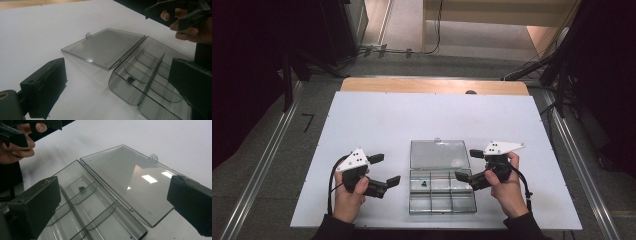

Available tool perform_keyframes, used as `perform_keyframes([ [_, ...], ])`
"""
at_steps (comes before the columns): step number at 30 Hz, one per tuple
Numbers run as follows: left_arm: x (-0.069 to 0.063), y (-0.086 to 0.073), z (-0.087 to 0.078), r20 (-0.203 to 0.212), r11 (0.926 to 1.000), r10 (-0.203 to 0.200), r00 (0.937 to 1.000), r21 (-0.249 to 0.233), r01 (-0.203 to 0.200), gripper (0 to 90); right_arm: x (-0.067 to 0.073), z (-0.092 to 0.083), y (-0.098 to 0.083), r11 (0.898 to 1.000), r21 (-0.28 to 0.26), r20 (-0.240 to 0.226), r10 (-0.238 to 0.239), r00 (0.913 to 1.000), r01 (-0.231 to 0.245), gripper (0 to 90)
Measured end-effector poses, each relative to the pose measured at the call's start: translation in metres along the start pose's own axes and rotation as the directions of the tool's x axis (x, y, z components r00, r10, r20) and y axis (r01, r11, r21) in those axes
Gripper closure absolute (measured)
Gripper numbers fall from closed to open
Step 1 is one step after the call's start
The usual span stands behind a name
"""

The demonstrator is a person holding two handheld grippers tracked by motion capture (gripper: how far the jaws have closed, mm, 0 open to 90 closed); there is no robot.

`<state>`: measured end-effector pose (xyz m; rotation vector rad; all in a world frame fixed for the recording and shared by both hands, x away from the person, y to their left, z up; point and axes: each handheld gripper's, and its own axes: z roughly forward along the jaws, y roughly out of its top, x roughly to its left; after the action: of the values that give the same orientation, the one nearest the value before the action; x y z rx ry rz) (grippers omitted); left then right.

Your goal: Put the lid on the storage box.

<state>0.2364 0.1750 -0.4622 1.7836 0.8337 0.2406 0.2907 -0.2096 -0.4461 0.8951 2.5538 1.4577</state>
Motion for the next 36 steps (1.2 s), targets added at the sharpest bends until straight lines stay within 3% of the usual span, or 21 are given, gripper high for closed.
perform_keyframes([
  [13,0.007,0.024,0.022,0.027,1.0000,-0.007,0.9996,0.000,0.007,1.6,-0.016,0.006,0.010,1.000,0.003,0.013,0.012,0.9998,-0.012,0.0],
  [17,0.010,0.028,0.027,0.048,0.9994,-0.032,0.9983,-0.013,0.033,1.7,-0.022,0.012,0.014,1.000,0.010,0.012,0.019,0.9997,-0.019,0.0],
  [23,0.009,0.036,0.036,0.061,0.9994,-0.027,0.9978,-0.019,0.029,1.7,-0.031,0.022,0.019,0.999,0.015,-0.002,0.035,0.9994,-0.035,0.0],
  [30,0.015,0.037,0.048,0.068,0.9984,-0.049,0.9965,-0.023,0.051,1.6,-0.046,0.030,0.016,0.994,0.022,-0.027,0.111,0.9935,-0.110,0.0],
  [36,0.018,0.034,0.057,0.063,0.9983,-0.057,0.9964,-0.009,0.058,1.7,-0.054,0.032,0.012,0.989,0.025,-0.003,0.146,0.9892,-0.146,0.0],
])
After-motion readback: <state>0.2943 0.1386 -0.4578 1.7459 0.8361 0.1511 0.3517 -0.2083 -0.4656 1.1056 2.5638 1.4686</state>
